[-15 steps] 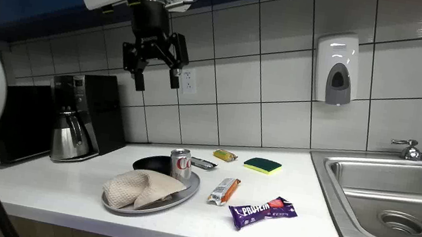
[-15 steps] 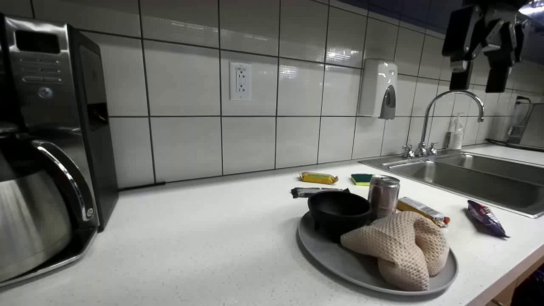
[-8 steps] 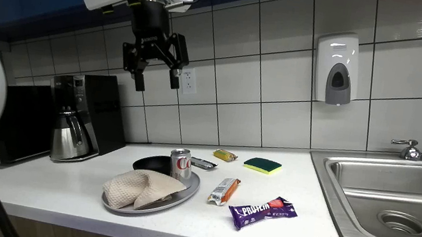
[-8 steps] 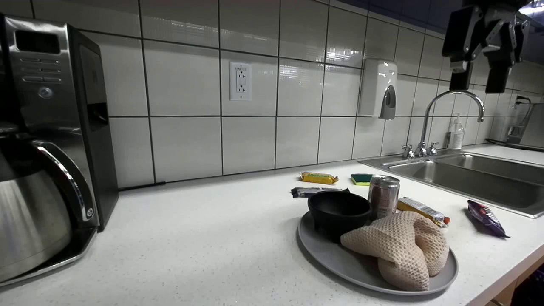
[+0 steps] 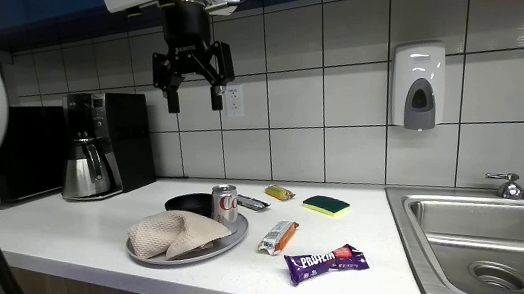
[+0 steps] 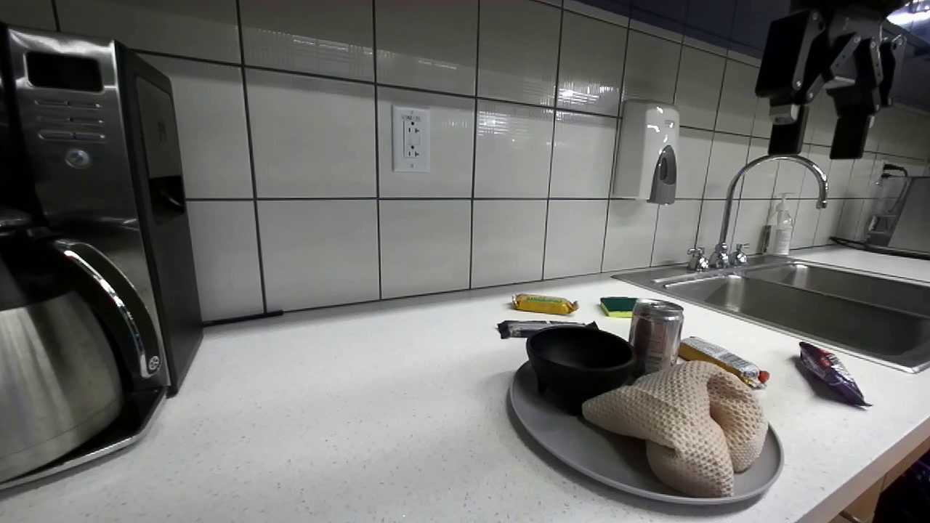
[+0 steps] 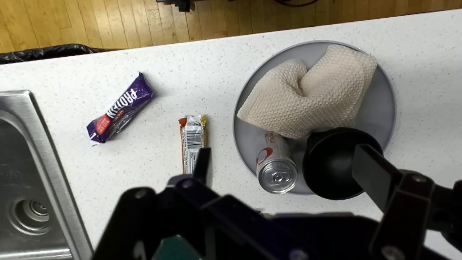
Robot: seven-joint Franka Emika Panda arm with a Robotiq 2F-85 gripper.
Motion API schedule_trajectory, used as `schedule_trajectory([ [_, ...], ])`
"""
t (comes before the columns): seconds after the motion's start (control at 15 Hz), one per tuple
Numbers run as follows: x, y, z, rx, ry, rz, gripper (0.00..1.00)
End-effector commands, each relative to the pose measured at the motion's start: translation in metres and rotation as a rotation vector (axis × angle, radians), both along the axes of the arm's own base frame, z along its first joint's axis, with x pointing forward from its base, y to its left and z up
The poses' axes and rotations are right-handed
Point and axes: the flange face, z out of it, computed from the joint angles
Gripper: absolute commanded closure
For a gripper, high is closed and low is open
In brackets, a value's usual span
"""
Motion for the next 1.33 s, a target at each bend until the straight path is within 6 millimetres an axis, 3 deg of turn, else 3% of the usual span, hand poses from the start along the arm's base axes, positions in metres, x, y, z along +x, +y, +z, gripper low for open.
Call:
schedule_trajectory([
  [0.0,0.0001,0.0,0.0006,0.0,0.001,0.0,0.0],
  [0.93,0.0001,0.0,0.0006,0.0,0.001,0.0,0.0],
  [1.27,0.0043,-0.0034,-0.0082,0.004,-0.008,-0.006,0.0],
])
